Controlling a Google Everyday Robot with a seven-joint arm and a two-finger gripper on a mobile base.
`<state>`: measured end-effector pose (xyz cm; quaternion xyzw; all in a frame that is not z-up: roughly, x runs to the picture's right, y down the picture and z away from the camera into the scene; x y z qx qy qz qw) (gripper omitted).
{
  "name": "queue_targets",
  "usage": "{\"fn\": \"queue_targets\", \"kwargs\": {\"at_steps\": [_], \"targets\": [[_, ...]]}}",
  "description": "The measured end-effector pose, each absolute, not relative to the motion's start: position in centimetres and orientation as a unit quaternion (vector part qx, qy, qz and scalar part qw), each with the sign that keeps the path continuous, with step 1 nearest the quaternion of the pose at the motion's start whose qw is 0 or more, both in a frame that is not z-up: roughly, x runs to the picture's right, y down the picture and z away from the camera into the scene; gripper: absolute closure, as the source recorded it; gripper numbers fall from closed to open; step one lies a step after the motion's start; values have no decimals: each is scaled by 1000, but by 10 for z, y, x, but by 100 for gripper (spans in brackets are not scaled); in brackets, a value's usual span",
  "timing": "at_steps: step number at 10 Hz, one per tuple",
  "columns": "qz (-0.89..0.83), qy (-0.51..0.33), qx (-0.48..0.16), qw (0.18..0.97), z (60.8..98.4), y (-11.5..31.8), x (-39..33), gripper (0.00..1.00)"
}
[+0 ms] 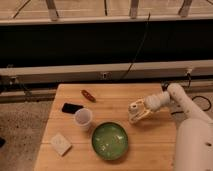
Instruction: Stand the bottle upright
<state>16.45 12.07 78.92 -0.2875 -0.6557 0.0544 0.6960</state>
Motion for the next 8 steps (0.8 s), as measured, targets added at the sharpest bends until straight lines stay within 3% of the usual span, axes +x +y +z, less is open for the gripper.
{"fn": "queue_targets", "kwargs": {"at_steps": [3,4,8], "targets": [[60,-654,-291,695,792,124,165,25],[62,-654,-291,695,793,125,165,21],[64,-653,-295,694,795,127,165,20]]}}
